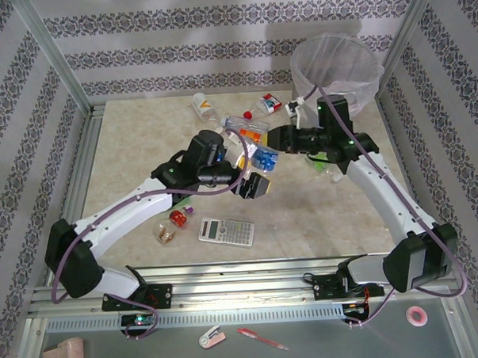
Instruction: Throw the plastic bottles in the bin
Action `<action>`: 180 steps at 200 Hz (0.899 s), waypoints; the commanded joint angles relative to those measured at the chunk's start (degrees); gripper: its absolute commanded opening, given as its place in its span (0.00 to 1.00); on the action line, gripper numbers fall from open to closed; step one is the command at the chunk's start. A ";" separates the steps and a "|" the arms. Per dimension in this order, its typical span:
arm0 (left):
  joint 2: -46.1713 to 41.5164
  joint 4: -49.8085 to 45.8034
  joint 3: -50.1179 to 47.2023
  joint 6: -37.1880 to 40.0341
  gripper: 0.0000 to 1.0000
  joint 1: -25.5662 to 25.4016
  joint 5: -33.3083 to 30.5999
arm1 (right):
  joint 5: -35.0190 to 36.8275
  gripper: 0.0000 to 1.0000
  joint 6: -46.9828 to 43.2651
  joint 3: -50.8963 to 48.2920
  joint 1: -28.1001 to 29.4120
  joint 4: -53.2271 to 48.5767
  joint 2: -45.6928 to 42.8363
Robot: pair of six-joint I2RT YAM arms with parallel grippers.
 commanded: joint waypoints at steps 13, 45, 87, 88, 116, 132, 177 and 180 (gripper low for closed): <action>-4.83 2.64 -1.30 1.19 1.00 0.16 -3.92 | 7.18 0.00 -2.60 5.32 -5.07 1.77 -3.99; -6.21 1.04 -1.93 1.58 1.00 0.25 -6.14 | 13.79 0.00 -5.07 9.12 -9.18 5.54 -5.42; -7.31 1.18 -3.34 0.84 1.00 0.25 -7.78 | 22.65 0.00 -10.19 14.62 -11.98 13.05 -5.99; -7.29 1.16 -3.36 0.79 1.00 0.25 -7.80 | 22.91 0.00 -10.36 14.66 -12.08 13.30 -6.02; -8.03 1.50 -3.77 0.56 1.00 0.25 -8.44 | 31.88 0.00 -12.54 12.67 -13.51 24.75 -8.18; -8.53 1.90 -4.16 0.57 1.00 0.25 -8.63 | 35.55 0.00 -12.78 11.88 -14.92 30.82 -8.81; -10.05 2.55 -4.83 0.31 1.00 0.25 -8.74 | 40.94 0.00 -15.19 10.83 -17.19 46.52 -9.12; -10.10 2.56 -4.84 0.31 1.00 0.25 -8.75 | 41.26 0.00 -15.18 10.87 -17.31 46.97 -9.12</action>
